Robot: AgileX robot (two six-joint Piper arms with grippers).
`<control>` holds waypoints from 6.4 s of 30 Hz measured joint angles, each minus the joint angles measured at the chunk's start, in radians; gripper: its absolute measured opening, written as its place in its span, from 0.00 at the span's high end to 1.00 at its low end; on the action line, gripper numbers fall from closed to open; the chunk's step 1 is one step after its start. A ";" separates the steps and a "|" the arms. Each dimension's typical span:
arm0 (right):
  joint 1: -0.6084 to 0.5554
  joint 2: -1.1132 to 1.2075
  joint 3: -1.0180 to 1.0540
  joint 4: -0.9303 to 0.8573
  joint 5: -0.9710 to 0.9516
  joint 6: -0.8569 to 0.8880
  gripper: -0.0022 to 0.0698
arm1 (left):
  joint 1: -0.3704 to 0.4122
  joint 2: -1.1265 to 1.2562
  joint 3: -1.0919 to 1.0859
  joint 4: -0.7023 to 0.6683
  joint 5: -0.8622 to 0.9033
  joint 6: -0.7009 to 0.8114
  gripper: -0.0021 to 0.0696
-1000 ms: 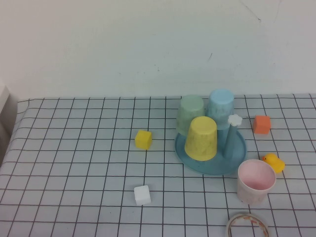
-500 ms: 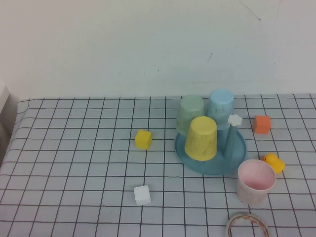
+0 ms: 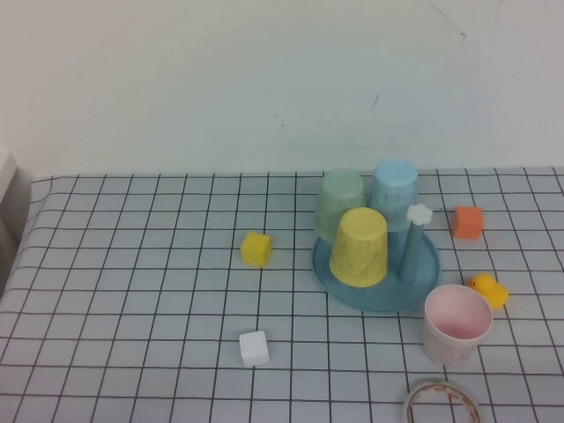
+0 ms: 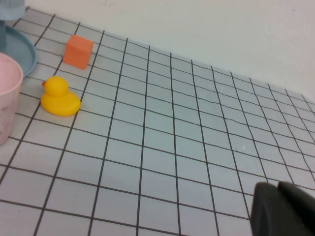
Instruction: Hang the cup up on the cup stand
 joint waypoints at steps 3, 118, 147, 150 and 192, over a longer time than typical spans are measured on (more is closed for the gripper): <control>0.000 0.000 0.001 0.000 0.000 0.002 0.97 | 0.000 0.000 0.000 0.000 0.000 -0.002 0.97; 0.210 1.812 -1.021 0.837 0.180 -0.923 0.46 | 0.000 0.376 -0.317 -0.095 -0.035 -0.006 0.97; 0.210 1.727 -1.090 0.876 0.200 -0.906 0.94 | 0.000 0.376 -0.329 -0.540 -0.018 0.006 0.97; 0.210 1.603 -1.090 0.921 0.200 -0.936 0.95 | 0.000 0.376 -0.360 -0.765 0.005 0.053 0.97; 0.959 1.437 -1.170 2.014 -0.120 -2.391 0.95 | 0.000 0.376 -0.400 -1.698 0.199 0.155 0.03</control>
